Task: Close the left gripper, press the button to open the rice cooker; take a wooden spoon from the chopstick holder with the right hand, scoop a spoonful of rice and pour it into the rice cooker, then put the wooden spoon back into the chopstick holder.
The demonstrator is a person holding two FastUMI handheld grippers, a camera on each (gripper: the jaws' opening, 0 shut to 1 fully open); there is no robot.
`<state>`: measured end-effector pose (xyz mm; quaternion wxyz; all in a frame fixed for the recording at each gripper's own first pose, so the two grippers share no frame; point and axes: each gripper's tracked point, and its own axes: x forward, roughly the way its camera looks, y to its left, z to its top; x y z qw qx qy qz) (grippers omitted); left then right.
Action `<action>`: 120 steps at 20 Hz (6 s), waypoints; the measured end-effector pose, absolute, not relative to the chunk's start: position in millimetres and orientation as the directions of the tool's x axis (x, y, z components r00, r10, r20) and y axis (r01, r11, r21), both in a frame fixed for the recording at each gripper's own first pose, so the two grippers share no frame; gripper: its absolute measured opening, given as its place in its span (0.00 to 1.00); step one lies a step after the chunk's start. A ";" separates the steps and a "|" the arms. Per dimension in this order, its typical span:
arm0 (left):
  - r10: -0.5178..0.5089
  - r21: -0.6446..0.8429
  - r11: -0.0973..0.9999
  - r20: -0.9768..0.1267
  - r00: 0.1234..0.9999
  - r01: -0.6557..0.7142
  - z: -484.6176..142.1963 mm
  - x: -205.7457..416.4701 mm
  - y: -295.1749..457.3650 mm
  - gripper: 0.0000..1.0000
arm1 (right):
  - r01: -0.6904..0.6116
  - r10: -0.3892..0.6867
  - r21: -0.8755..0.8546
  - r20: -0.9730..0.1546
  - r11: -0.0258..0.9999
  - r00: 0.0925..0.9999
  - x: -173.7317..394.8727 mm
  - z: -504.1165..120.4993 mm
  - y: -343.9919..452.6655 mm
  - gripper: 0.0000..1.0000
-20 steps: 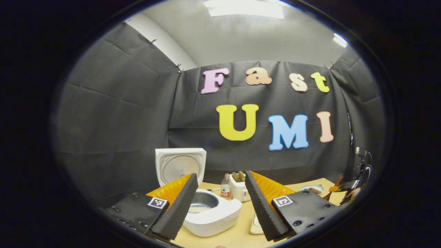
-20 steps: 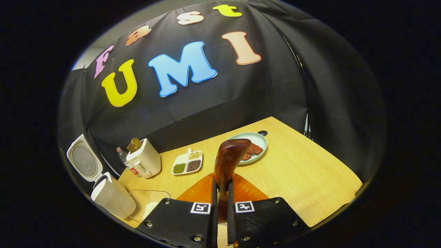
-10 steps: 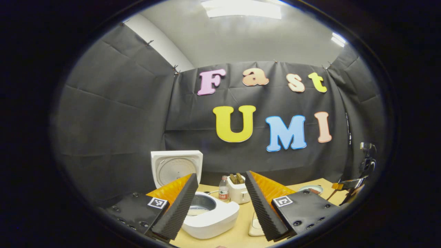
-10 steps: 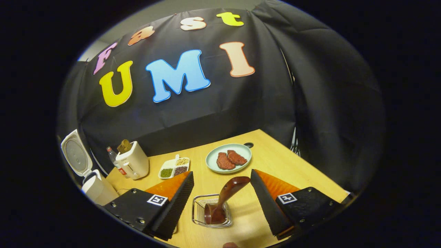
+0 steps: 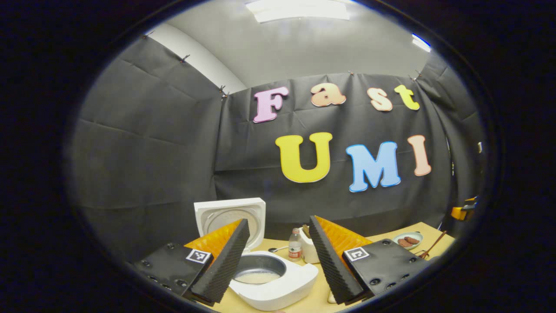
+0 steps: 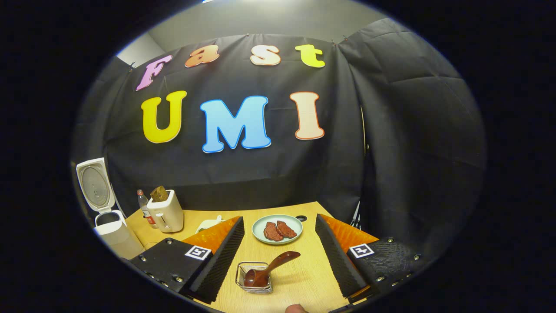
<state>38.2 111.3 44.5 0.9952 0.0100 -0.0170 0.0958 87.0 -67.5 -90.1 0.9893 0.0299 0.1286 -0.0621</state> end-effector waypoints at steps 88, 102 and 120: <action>0.257 -0.008 0.953 -0.509 0.822 -0.303 -187.7 171.9 151.3 0.97 | -0.040 0.020 -0.073 -0.259 0.997 0.966 21.4 -83.5 -52.9 1.00; 0.210 0.035 0.974 -0.522 0.827 -0.225 -205.7 162.0 134.1 0.97 | -0.070 0.060 -0.031 -0.238 0.997 0.969 19.6 -69.7 -26.6 1.00; -0.088 -0.076 0.994 -0.043 0.995 0.085 20.3 38.4 -8.7 0.97 | -0.115 0.117 0.027 -0.090 0.993 0.989 11.4 -4.6 35.4 0.99</action>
